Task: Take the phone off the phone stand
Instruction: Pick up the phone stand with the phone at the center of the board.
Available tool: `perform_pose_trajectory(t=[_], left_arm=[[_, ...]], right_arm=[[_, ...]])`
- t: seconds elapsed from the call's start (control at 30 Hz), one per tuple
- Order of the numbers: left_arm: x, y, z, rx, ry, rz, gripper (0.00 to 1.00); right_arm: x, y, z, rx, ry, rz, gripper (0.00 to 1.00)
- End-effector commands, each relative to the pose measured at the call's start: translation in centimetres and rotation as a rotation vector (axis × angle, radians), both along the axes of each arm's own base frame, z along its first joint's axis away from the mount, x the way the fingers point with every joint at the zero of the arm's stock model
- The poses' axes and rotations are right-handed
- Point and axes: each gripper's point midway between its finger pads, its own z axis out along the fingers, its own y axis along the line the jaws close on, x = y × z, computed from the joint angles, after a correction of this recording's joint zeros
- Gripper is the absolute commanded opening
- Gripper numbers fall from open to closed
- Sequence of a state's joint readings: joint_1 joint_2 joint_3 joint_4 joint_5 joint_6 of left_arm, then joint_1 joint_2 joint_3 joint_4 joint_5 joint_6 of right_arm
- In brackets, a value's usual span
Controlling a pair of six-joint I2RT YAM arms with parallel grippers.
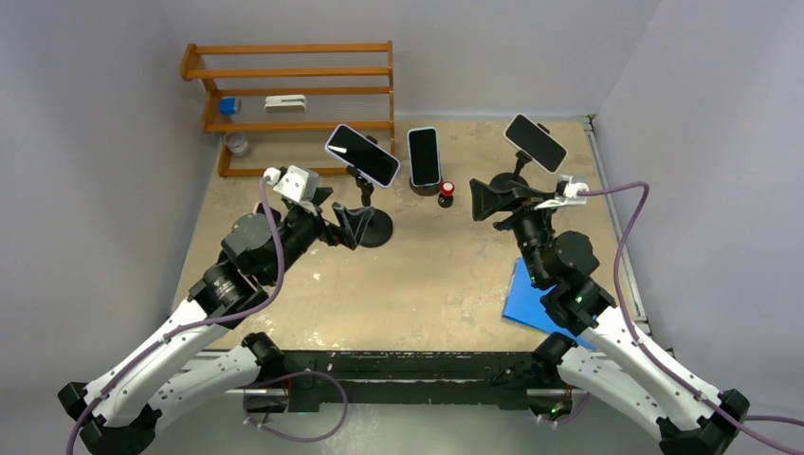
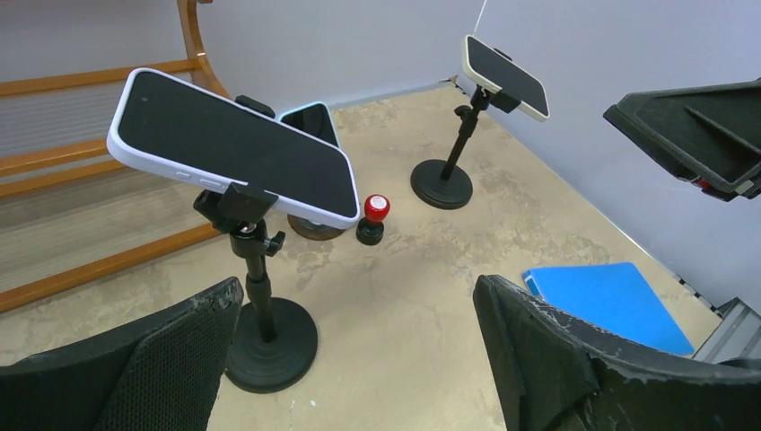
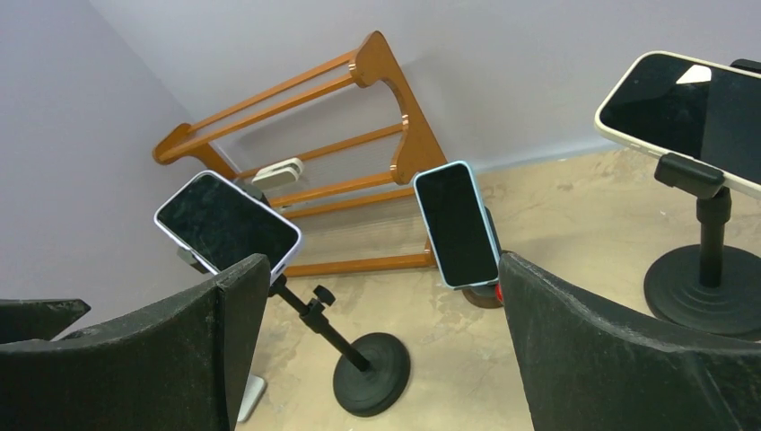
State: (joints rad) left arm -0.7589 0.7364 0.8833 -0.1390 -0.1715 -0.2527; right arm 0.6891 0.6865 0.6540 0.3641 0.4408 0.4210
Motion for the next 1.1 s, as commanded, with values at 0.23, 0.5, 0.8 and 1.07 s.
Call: perform_pose_trajectory(t=[0.23,0.5,0.8,1.07], left_arm=[[0.0,0.4,2.7,-0.113,-0.064,0.018,1.00],[-0.7,-1.8,2.4,-0.061,-0.080,-0.107,1.00],[-0.5,-1.0,2.4,-0.063,-0.110,-0.052,0.99],[1.1,0.1,0.0,-0.086,0.030,0.079,0.99]], right_arm=[[0.6,-0.4,1.7,0.003,-0.055,-0.045,0.99],[1.1,0.3,0.4,-0.018,-0.046,-0.036,0.99],[0.9,2.4,-0.5,0.002,-0.051,0.064,0.98],[0.7,3.8,-2.6,0.017,0.057,0.133,0.99]])
